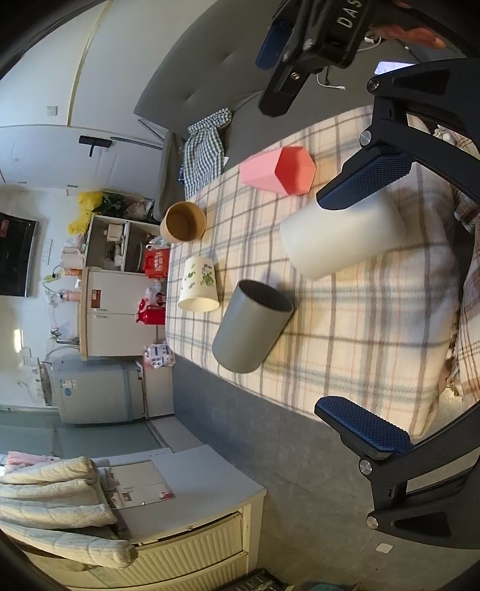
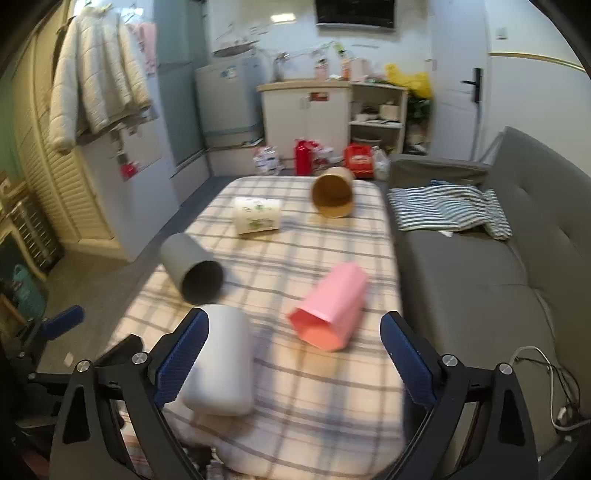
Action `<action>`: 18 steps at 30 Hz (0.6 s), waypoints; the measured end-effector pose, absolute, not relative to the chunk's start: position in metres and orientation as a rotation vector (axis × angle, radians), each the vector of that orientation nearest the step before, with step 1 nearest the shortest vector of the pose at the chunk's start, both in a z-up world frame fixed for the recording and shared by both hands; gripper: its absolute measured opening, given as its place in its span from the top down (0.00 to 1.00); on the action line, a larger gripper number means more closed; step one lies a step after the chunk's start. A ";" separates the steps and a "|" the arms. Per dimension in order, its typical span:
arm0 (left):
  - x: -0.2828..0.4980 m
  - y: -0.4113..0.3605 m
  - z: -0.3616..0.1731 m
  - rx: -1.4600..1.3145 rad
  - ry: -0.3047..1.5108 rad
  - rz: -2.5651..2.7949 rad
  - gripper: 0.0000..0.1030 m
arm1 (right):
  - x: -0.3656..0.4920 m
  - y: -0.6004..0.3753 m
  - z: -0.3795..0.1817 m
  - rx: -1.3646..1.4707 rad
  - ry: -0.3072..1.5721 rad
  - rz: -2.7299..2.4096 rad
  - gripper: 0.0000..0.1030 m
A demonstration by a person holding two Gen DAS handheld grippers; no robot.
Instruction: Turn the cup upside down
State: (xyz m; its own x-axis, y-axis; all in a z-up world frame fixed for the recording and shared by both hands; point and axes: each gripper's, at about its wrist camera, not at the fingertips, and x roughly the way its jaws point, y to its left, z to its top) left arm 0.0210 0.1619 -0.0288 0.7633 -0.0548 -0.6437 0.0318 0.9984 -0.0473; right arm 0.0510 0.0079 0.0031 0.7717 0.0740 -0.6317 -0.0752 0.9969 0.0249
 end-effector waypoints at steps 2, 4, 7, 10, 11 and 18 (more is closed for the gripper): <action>0.019 0.152 -0.032 -0.023 0.707 -0.052 0.00 | 0.044 -0.002 -0.002 -0.001 0.677 0.059 0.06; 0.017 0.145 -0.034 -0.012 0.716 -0.061 0.00 | 0.039 -0.011 -0.007 0.022 0.676 0.036 0.04; 0.013 0.133 -0.040 0.009 0.733 -0.081 0.00 | 0.034 -0.025 -0.017 0.049 0.683 0.000 0.00; 0.010 0.123 -0.046 0.022 0.753 -0.101 0.00 | 0.030 -0.035 -0.023 0.050 0.679 -0.030 0.00; 0.009 0.119 -0.048 0.029 0.763 -0.110 0.00 | 0.029 -0.038 -0.025 0.054 0.681 -0.035 0.00; 0.012 0.100 -0.059 0.061 0.808 -0.142 0.00 | 0.035 -0.050 -0.037 0.103 0.705 -0.044 0.00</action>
State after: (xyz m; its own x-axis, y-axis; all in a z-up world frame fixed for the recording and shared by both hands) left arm 0.0121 0.1000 -0.0589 0.6819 -0.1031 -0.7241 0.1495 0.9888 0.0000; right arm 0.0353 -0.0499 -0.0370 0.7612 -0.0059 -0.6485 0.0752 0.9940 0.0793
